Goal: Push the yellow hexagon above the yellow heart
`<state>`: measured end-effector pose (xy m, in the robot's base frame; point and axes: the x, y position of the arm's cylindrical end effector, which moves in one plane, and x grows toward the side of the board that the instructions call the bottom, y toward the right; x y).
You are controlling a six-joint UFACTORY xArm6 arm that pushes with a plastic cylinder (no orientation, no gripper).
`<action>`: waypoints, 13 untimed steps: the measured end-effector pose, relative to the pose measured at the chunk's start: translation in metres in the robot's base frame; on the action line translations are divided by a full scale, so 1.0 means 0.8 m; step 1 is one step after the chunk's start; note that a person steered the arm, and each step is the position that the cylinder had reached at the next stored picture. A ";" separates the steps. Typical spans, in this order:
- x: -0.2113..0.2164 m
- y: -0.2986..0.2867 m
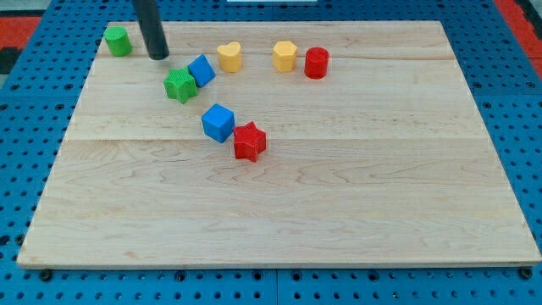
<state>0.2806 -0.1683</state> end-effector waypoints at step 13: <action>-0.059 0.176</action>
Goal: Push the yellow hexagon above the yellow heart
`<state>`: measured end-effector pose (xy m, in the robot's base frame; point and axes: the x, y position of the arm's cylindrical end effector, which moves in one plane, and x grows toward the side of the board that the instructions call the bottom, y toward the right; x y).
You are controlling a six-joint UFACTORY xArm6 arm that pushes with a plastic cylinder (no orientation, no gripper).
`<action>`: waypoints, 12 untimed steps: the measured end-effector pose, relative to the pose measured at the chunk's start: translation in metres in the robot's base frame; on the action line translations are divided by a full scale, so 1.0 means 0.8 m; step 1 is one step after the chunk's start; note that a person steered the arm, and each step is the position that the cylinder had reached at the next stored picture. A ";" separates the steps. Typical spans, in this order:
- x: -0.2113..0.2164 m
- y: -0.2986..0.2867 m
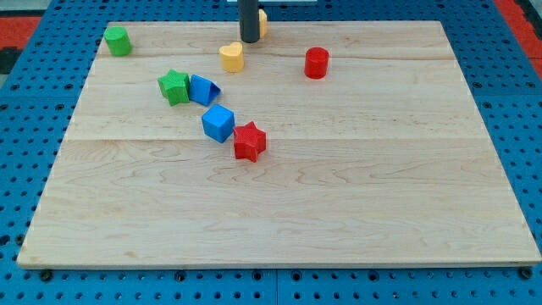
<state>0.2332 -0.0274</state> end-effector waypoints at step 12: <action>0.022 -0.129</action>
<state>0.2509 -0.1310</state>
